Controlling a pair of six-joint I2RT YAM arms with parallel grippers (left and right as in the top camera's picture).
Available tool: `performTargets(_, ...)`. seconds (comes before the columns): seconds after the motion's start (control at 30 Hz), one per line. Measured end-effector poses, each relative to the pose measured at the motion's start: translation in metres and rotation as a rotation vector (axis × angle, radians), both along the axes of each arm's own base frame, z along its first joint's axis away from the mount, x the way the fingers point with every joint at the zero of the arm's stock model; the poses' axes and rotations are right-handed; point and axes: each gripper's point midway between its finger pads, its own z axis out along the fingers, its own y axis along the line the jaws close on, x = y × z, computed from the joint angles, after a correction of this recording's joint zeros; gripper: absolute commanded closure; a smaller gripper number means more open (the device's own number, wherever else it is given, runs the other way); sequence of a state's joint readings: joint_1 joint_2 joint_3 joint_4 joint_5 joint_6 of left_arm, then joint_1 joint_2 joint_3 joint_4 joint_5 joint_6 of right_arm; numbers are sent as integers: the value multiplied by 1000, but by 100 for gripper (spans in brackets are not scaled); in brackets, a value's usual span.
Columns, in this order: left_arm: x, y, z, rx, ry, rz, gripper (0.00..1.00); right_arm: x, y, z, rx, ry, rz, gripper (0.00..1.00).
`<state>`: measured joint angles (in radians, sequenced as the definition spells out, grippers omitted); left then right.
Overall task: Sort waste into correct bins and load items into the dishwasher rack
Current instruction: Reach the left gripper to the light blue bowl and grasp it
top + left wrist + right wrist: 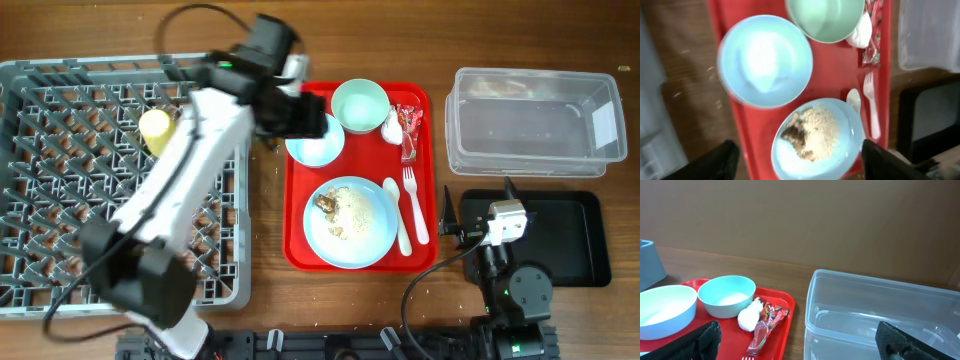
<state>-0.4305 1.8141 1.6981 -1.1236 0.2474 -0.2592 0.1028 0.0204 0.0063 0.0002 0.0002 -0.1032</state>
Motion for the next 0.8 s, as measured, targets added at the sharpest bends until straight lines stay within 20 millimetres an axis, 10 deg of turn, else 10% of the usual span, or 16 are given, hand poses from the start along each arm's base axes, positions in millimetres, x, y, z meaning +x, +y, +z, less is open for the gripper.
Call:
performTargets(0.17, -3, -75, -77, 162, -48, -174, 39, 0, 0, 0, 0, 0, 0, 0)
performTargets(0.37, -1, -91, -126, 435, -179, -229, 47, 0, 0, 0, 0, 0, 0, 0)
performTargets(0.67, 12, -77, -120, 506, -234, -181, 47, 0, 0, 0, 0, 0, 0, 0)
performTargets(0.8, 8, -88, -67, 404, -311, -148, 49, 0, 0, 0, 0, 0, 0, 0)
